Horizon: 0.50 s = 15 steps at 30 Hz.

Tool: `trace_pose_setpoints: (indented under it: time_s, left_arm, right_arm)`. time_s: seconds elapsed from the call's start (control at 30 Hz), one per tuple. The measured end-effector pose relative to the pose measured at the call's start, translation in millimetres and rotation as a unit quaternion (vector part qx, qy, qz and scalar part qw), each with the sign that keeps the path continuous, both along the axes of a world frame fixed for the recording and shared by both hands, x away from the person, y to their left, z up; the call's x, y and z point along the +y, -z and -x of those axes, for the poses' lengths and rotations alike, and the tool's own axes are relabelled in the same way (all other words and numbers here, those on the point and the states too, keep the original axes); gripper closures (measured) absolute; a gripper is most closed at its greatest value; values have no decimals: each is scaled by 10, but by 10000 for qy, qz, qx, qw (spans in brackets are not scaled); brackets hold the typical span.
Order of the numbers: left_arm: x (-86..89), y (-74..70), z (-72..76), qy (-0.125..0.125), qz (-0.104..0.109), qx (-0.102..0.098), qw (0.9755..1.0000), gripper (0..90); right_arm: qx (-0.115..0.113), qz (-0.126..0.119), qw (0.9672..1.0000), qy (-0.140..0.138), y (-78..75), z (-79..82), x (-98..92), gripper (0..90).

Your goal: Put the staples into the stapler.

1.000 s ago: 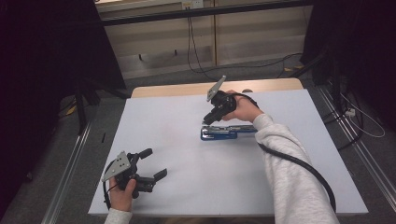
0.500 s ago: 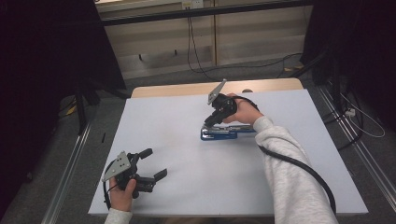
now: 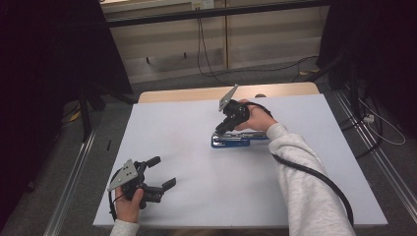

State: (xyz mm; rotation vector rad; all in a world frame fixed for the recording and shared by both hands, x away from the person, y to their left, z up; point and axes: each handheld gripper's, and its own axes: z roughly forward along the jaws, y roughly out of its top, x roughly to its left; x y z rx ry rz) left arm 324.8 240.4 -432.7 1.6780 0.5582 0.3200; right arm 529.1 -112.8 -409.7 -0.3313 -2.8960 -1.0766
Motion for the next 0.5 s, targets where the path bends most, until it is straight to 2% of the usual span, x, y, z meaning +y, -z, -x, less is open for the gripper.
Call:
trace_pose_setpoints:
  time_s: [0.5]
  left_arm:
    - [0,0,2,5,-5,15,10000,28]
  right_arm:
    - [14,20,10000,-38,15,4,-3,784]
